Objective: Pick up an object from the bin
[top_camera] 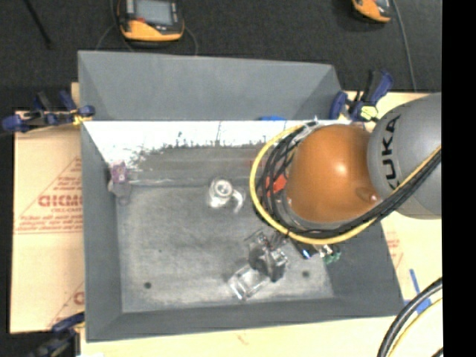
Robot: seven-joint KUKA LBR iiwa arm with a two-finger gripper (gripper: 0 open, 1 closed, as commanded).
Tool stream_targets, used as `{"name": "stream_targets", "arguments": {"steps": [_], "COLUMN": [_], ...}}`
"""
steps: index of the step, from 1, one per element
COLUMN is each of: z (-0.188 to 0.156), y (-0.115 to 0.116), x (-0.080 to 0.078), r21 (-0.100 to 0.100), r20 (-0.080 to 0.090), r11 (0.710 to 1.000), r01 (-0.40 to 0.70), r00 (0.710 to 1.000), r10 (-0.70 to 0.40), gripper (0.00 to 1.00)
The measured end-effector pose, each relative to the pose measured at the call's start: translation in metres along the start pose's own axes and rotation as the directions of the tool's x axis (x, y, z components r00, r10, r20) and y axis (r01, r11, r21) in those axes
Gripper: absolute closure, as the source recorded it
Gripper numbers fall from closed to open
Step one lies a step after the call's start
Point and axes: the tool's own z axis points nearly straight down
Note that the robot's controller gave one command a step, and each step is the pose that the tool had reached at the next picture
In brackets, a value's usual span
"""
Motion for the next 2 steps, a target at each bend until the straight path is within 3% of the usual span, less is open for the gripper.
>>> {"name": "stream_targets", "arguments": {"steps": [1,2], "z": [-0.002,0.095], "y": [-0.001,-0.053], "x": [-0.001,0.019], "r21": [0.003,0.002], "r20": [0.005,-0.001], "r11": [1.000,0.984], "r01": [0.000,0.176], "r00": [1.000,0.984], "r10": [0.000,-0.176], "gripper": [0.00,0.00]}}
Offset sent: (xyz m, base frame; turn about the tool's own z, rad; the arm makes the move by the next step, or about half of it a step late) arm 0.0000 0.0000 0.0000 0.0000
